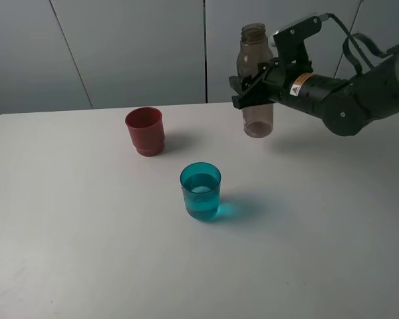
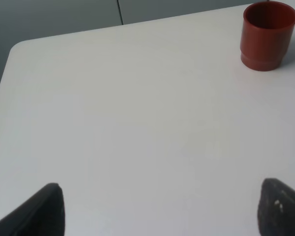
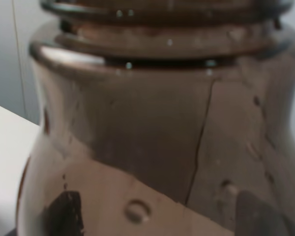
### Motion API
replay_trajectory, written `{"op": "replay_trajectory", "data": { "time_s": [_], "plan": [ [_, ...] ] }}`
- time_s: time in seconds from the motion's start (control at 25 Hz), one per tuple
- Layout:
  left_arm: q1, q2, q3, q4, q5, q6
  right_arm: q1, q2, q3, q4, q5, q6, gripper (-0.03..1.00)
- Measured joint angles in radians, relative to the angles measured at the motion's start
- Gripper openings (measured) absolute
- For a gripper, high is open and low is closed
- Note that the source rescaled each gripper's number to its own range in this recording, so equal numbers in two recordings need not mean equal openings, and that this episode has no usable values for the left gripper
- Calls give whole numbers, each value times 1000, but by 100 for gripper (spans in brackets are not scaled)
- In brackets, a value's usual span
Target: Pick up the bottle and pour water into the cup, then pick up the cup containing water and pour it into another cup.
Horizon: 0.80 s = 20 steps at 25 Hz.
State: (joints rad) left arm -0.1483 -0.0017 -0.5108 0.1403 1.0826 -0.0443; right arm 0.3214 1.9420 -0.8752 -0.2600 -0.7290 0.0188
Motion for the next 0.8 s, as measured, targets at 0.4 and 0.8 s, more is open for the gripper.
{"op": "replay_trajectory", "data": {
  "time_s": [0.4, 0.8],
  "plan": [
    [0, 0, 0, 0, 0, 0, -22, 86, 0, 68, -81, -31, 2],
    [0, 0, 0, 0, 0, -2, -22, 162, -9, 67, -132, -31, 2]
  ]
}}
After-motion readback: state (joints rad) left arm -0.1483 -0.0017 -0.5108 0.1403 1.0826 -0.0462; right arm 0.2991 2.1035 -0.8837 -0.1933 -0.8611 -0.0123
